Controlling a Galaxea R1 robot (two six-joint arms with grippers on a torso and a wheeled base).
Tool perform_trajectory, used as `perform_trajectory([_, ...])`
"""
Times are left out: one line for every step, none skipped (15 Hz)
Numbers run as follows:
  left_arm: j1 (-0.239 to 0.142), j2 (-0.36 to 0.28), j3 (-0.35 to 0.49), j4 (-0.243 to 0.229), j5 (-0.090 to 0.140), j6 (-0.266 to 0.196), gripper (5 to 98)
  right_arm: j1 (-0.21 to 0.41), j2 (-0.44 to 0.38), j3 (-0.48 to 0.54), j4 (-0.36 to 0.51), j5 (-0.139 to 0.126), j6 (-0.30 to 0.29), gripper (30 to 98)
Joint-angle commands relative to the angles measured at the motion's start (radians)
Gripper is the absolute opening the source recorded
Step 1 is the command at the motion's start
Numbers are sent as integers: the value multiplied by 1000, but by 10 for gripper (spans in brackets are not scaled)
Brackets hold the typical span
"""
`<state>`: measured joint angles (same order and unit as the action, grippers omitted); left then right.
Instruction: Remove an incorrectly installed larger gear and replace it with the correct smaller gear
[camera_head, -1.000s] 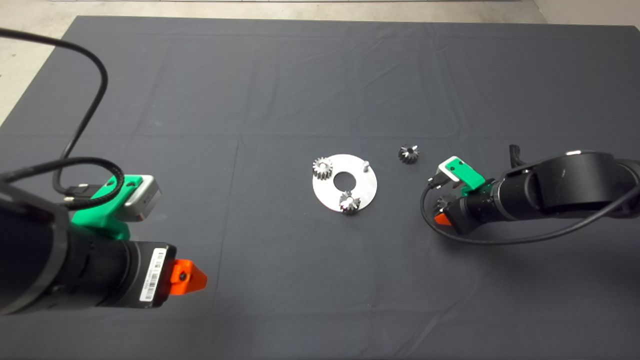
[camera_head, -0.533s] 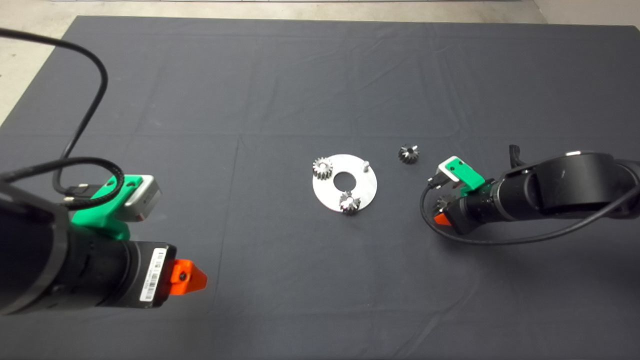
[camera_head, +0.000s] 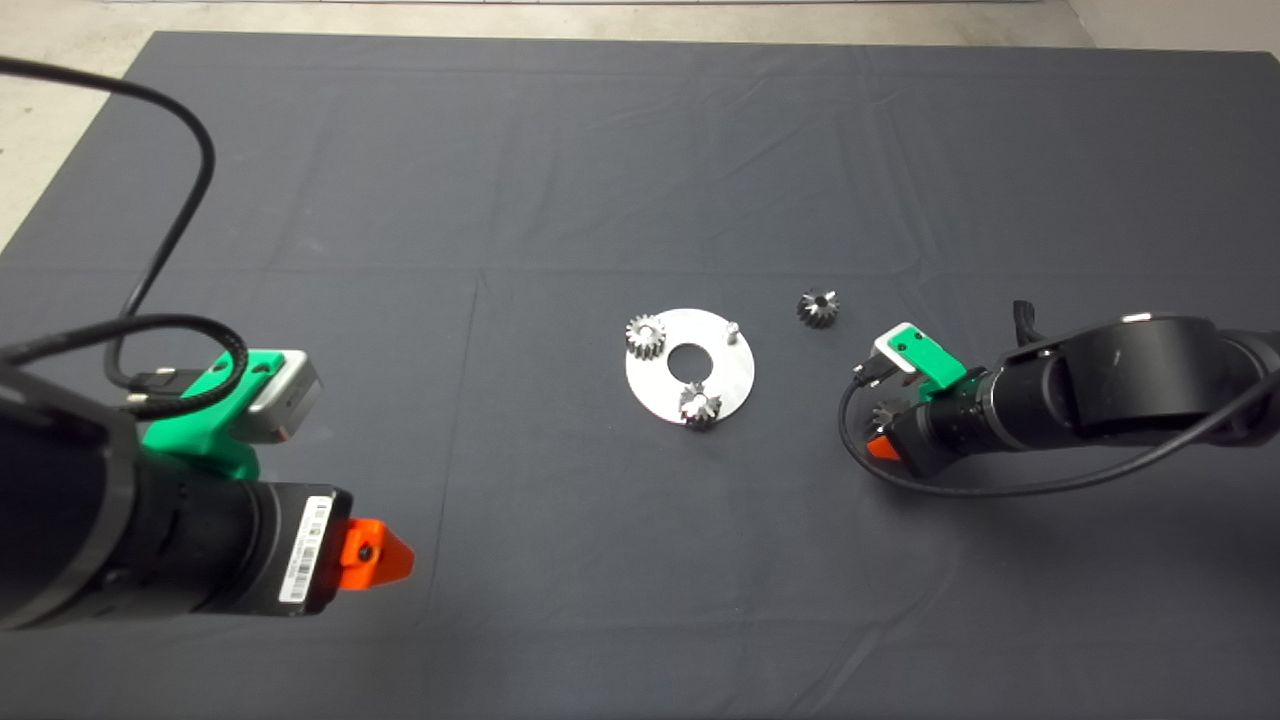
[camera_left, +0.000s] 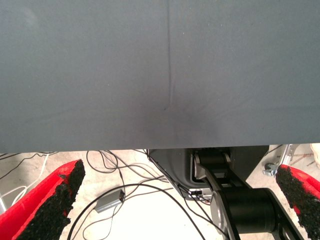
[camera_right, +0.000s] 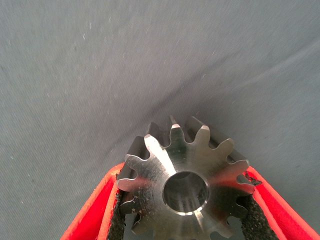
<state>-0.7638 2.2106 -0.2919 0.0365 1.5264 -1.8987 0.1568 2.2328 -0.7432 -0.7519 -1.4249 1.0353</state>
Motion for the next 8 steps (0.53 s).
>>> perform_trajectory([-3,2,16,-13,29,-2,979,10,-1,9,-38,7,4,484])
perform_trajectory([-3,2,16,-13,29,-2,979,10,-1,9,-38,7,3,485])
perform_trajectory([-3,2,16,-13,29,-2,979,10,0,10,-40,7,2,485])
perform_trajectory([-3,2,16,-13,29,-2,979,10,0,12,-44,7,1,485])
perform_trajectory([-3,2,16,-13,29,-2,979,10,-1,12,-47,7,2,486])
perform_trajectory([-3,2,16,-13,29,-3,979,10,2,12,-47,7,0,487])
perform_trajectory([-3,2,16,-13,28,-3,979,15,6,10,-49,6,0,492])
perform_trajectory([-3,2,16,-13,28,-3,979,17,6,10,-50,6,0,503])
